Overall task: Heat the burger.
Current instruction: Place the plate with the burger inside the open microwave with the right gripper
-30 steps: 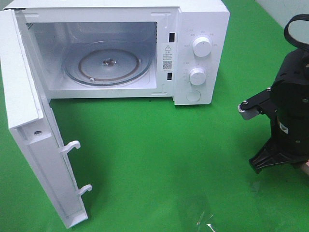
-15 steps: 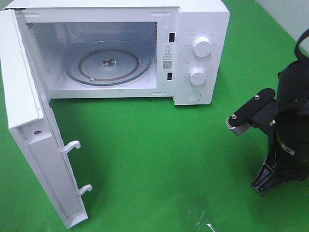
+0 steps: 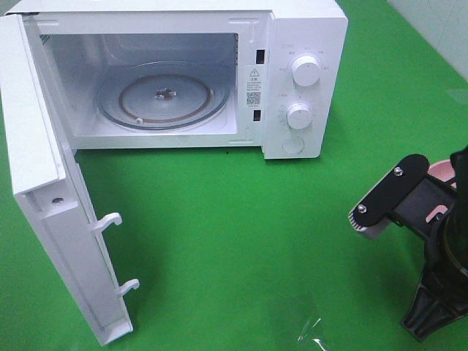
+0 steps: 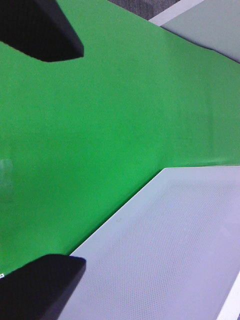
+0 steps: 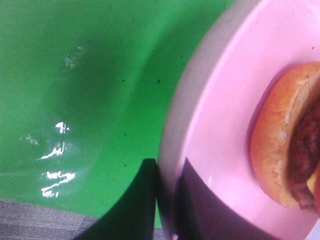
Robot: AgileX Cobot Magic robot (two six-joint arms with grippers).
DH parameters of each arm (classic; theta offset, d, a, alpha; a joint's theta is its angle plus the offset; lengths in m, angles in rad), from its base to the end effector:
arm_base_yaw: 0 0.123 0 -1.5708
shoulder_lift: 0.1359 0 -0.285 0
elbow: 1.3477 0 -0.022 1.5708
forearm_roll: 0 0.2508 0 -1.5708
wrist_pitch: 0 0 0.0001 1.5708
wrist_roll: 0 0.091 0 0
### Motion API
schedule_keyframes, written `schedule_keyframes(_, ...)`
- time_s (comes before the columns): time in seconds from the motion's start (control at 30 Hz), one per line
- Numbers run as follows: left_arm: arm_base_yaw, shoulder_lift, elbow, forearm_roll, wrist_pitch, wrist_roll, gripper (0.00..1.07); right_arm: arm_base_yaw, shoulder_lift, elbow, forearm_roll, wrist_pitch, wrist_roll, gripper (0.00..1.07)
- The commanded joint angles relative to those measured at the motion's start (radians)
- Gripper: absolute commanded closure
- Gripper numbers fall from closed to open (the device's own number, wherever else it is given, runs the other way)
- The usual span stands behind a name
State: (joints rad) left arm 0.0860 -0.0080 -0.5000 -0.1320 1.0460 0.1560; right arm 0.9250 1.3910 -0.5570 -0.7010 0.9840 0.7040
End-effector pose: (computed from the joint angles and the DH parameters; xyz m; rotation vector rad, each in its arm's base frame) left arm -0.0049 -0.0108 0.2790 0.0760 2.0133 -0.0035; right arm 0.1498 0.1175 0.1768 -0.9057 2.6136 -0.6908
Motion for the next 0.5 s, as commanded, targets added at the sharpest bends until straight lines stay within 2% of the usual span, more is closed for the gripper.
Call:
schedule_keyframes(0.03, -0.003, -0.02, 0.003, -0.009, -0.01, -0.006, 0.03, 0.07, -0.044, 0.023, -0.062, 0.094, 0.018, 1.07)
schedule_keyframes(0.07, -0.003, -0.02, 0.003, -0.009, -0.01, -0.006, 0.03, 0.103, -0.059, 0.032, -0.062, 0.11, 0.025, 1.07)
schedule_keyframes(0.17, -0.003, -0.02, 0.003, -0.009, -0.01, -0.006, 0.03, 0.118, -0.066, 0.035, -0.062, 0.116, 0.028, 1.07)
schedule_keyframes(0.23, -0.003, -0.02, 0.003, -0.009, -0.01, -0.006, 0.03, 0.188, -0.085, 0.039, -0.062, 0.154, 0.03, 1.07)
schedule_keyframes(0.33, -0.003, -0.02, 0.003, -0.009, -0.01, -0.006, 0.03, 0.206, -0.087, 0.039, -0.062, 0.159, 0.03, 1.07)
schedule_keyframes(0.4, -0.003, -0.02, 0.003, -0.009, -0.01, -0.006, 0.03, 0.272, -0.087, 0.042, -0.064, 0.166, 0.026, 1.07)
schedule_keyframes(0.5, -0.003, -0.02, 0.003, -0.009, -0.01, -0.006, 0.03, 0.29, -0.087, 0.042, -0.067, 0.166, 0.026, 1.07)
